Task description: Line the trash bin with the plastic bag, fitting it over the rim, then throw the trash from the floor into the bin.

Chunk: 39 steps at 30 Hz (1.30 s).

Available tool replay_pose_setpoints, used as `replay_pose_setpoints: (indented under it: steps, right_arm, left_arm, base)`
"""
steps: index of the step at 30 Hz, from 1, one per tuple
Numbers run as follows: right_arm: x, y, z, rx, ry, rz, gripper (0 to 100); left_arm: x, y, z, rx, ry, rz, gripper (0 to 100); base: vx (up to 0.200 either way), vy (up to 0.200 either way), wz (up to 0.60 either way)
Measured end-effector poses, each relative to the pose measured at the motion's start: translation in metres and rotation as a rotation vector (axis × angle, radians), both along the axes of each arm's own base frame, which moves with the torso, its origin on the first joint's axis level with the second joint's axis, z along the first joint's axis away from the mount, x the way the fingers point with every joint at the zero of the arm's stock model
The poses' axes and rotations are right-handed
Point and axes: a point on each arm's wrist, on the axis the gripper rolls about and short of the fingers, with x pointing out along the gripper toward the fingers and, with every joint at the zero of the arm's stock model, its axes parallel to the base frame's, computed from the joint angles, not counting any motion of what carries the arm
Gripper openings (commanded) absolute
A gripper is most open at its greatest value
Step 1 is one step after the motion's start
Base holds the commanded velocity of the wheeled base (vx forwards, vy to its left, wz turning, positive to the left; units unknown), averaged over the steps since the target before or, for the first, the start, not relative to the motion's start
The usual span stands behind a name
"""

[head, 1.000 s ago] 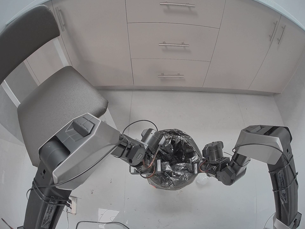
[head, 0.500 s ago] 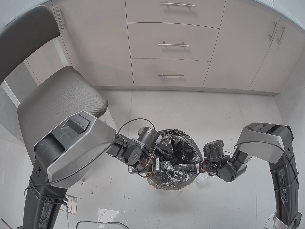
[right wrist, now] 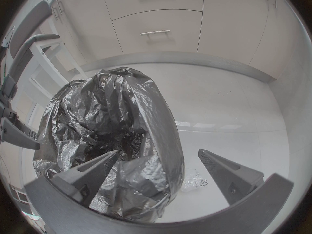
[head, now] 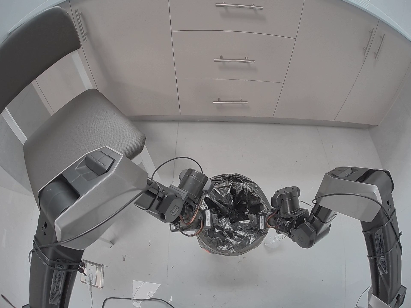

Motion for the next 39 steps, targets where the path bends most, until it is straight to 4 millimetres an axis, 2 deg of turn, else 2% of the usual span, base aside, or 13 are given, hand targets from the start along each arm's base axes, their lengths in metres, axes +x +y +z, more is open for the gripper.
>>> replay_pose_setpoints:
  steps: [4,15,29,39]
  right_arm:
    - [0.0,0.004,0.004,0.025,-0.056,0.009,100]
    - [-0.001,0.003,0.002,0.041,-0.061,-0.003,100]
    - [0.005,0.001,0.008,0.09,-0.115,-0.028,100]
    - [0.005,0.0,0.008,0.093,-0.117,-0.031,100]
  left_arm:
    - [0.002,0.002,0.003,-0.01,-0.007,0.004,100]
    - [0.016,0.007,0.014,-0.029,-0.135,-0.045,100]
    - [0.031,-0.003,-0.011,0.08,-0.272,-0.168,100]
    - [0.053,-0.019,-0.007,0.084,-0.366,-0.161,100]
  base:
    - [0.0,0.0,0.0]
    - [0.0,0.0,0.0]
    - [0.0,0.0,0.0]
    - [0.0,0.0,0.0]
